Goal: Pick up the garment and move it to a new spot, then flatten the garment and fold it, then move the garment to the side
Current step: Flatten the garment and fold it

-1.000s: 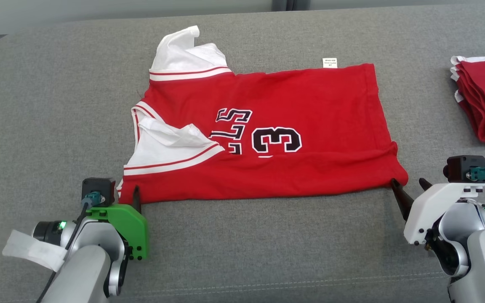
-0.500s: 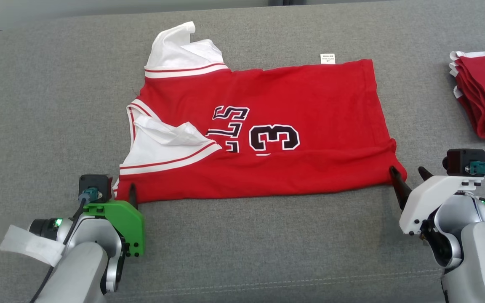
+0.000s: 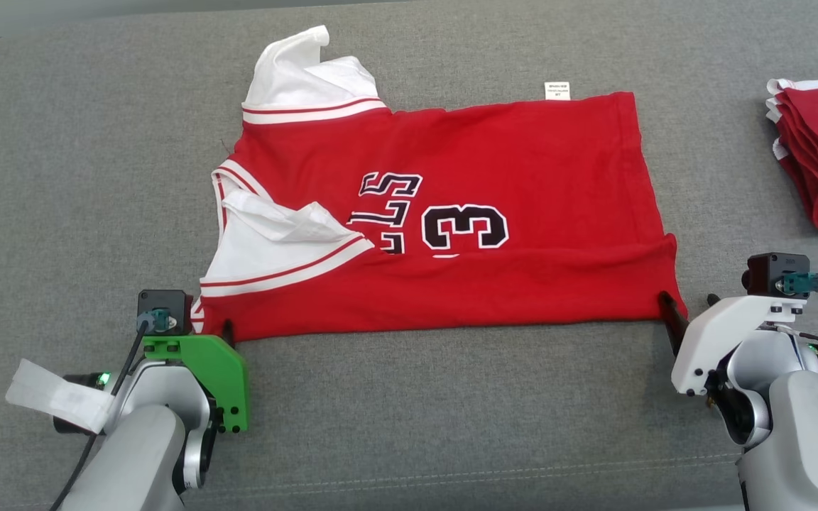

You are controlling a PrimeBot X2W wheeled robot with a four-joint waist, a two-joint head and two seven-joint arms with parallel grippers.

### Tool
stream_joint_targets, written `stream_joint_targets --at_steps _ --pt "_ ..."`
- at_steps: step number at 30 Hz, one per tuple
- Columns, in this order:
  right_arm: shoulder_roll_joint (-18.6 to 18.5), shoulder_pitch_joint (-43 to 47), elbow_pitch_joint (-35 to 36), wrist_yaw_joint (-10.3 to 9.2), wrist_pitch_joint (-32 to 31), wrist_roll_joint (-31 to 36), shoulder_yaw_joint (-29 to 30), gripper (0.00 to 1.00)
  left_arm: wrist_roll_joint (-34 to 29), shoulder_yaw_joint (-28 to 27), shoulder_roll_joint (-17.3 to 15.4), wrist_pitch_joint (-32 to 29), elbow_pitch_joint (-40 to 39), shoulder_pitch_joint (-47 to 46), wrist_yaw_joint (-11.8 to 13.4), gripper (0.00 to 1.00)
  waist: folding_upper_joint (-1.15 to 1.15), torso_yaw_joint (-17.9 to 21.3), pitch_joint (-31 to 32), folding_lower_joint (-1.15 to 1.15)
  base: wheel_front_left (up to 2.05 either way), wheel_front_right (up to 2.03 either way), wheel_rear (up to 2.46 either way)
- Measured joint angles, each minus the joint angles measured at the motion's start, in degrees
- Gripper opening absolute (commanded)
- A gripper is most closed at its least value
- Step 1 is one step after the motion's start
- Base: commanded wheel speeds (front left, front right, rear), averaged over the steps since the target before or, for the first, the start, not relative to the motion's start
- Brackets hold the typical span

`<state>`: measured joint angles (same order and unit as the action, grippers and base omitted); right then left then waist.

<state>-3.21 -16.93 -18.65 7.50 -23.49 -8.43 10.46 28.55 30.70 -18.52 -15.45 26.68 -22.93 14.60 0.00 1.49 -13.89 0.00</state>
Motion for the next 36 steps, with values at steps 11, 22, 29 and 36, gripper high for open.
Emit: stream_joint_targets --at_steps 11,22,29,36 --pt "0.07 -2.27 -4.72 -0.03 0.15 -1.98 -1.57 1.00 0.44 -0.08 -0.18 -0.35 -0.65 0.31 0.73 0.97 0.00 -0.18 -1.01 0.00 0.00 0.00 0.00" --pt "-0.40 -0.73 -3.97 -0.10 -6.03 -3.11 -3.92 0.53 2.72 0.23 0.24 -3.49 -0.75 1.46 1.01 0.43 0.00 -0.40 -0.22 0.00 0.00 0.00 0.00" --pt "0.12 0.71 -2.37 0.03 -7.17 -3.31 -4.27 0.00 3.20 0.22 0.29 -3.50 -1.00 2.07 1.08 0.00 0.00 0.04 0.21 0.00 0.00 0.00 0.00" --pt "0.09 0.93 -1.58 0.04 -6.23 -3.70 -3.80 0.00 4.03 -0.30 0.33 -2.53 -0.51 2.16 1.03 0.00 0.00 0.01 0.80 0.00 0.00 0.00 0.00"
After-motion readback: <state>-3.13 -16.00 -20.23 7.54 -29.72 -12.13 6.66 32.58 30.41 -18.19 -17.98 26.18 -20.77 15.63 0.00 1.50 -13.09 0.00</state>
